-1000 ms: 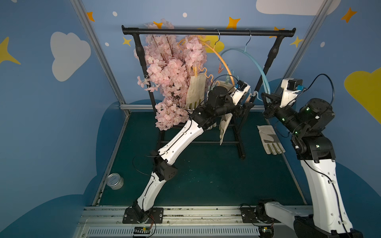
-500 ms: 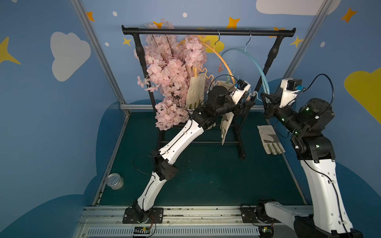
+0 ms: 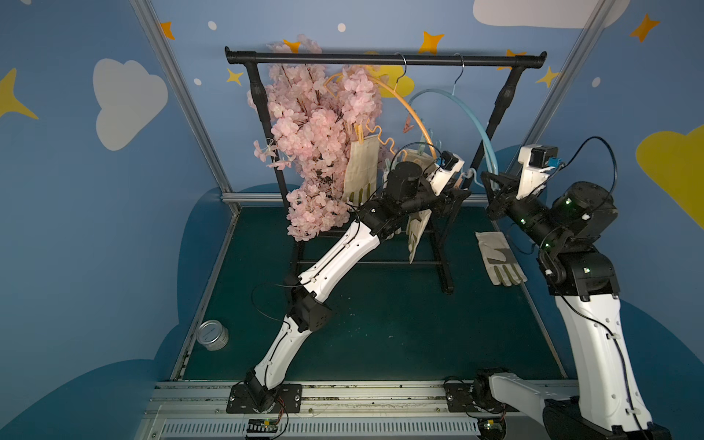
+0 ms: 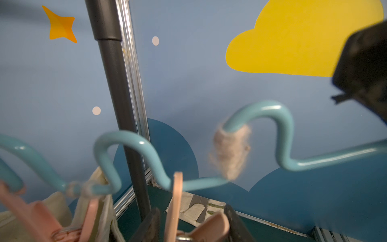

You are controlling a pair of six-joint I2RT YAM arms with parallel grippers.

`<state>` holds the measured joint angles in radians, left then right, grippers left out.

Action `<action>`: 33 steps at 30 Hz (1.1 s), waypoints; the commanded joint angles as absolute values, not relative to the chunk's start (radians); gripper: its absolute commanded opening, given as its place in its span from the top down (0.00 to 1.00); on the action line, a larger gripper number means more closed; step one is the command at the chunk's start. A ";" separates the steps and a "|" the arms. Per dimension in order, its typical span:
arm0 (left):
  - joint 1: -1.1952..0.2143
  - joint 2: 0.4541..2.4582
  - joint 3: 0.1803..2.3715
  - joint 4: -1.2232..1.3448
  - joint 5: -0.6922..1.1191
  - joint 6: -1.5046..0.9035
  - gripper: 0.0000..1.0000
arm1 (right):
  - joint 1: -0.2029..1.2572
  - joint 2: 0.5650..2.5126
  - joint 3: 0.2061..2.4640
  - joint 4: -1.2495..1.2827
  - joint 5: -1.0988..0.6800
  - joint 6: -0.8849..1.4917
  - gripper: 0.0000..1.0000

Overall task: Clip the gloves onto a hanger to dry
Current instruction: Open the clamp at the hanger.

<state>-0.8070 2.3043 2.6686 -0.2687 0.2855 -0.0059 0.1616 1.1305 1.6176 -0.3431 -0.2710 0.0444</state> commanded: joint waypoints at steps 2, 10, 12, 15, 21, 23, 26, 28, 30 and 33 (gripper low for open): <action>-0.802 2.292 2.692 -0.251 0.294 -0.001 0.45 | 0.169 1.121 1.642 -0.333 -0.278 0.048 1.00; -0.804 2.277 2.692 -0.238 0.291 0.004 0.45 | 0.169 1.121 1.638 -0.331 -0.278 0.049 1.00; -0.804 2.276 2.692 -0.234 0.290 0.005 0.45 | 0.168 1.122 1.638 -0.332 -0.279 0.049 1.00; -0.805 2.271 2.692 -0.231 0.287 0.008 0.45 | 0.169 1.122 1.635 -0.331 -0.281 0.051 1.00; -0.807 2.266 2.692 -0.229 0.287 0.015 0.46 | 0.170 1.124 1.631 -0.328 -0.281 0.050 1.00; -0.806 2.264 2.691 -0.228 0.286 0.014 0.48 | 0.170 1.125 1.631 -0.328 -0.282 0.049 1.00; -0.807 2.263 2.691 -0.225 0.282 0.016 0.47 | 0.171 1.125 1.631 -0.328 -0.284 0.052 1.00; -0.807 2.260 2.690 -0.224 0.282 0.020 0.47 | 0.169 1.126 1.632 -0.329 -0.284 0.052 1.00; -0.807 2.256 2.691 -0.223 0.280 0.022 0.47 | 0.170 1.125 1.629 -0.329 -0.283 0.051 1.00; -0.807 2.251 2.691 -0.221 0.281 0.024 0.47 | 0.169 1.125 1.625 -0.326 -0.282 0.051 1.00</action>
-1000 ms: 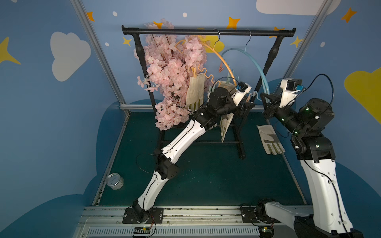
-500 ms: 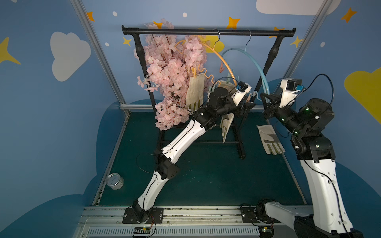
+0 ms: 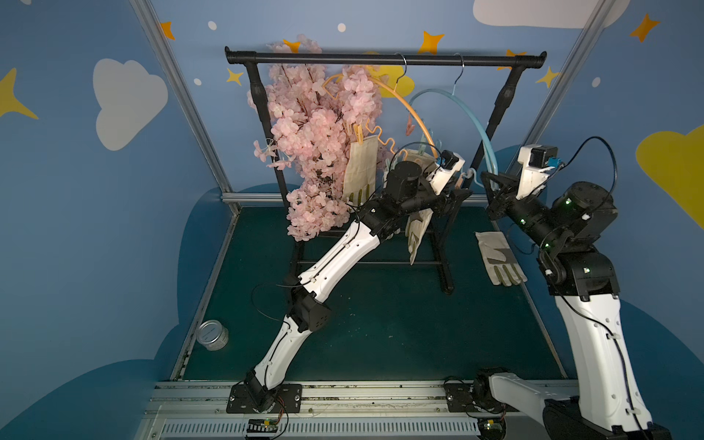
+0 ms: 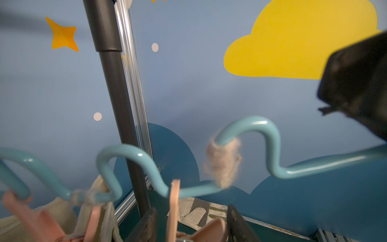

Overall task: Clip the gloves onto a hanger to dry
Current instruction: Open the clamp at the hanger.

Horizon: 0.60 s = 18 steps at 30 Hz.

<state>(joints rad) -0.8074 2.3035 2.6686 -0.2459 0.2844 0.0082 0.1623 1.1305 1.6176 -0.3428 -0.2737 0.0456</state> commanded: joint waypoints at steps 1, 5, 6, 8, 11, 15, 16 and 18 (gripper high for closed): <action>-0.808 2.249 2.691 -0.221 0.280 0.025 0.47 | 0.170 1.126 1.626 -0.326 -0.282 0.052 1.00; -0.807 2.250 2.691 -0.220 0.278 0.026 0.47 | 0.170 1.128 1.626 -0.325 -0.284 0.054 1.00; -0.808 2.252 2.691 -0.222 0.279 0.026 0.48 | 0.170 1.129 1.626 -0.325 -0.284 0.053 1.00; -0.808 2.252 2.691 -0.222 0.280 0.026 0.51 | 0.171 1.130 1.626 -0.326 -0.285 0.052 1.00; -0.808 2.248 2.691 -0.223 0.275 0.027 0.47 | 0.171 1.128 1.622 -0.326 -0.285 0.053 1.00; -0.808 2.244 2.691 -0.227 0.277 0.032 0.48 | 0.172 1.128 1.615 -0.324 -0.284 0.051 1.00; -0.808 2.244 2.691 -0.228 0.276 0.032 0.49 | 0.171 1.128 1.615 -0.324 -0.284 0.053 1.00; -0.809 2.243 2.690 -0.230 0.274 0.035 0.53 | 0.172 1.128 1.616 -0.324 -0.284 0.052 1.00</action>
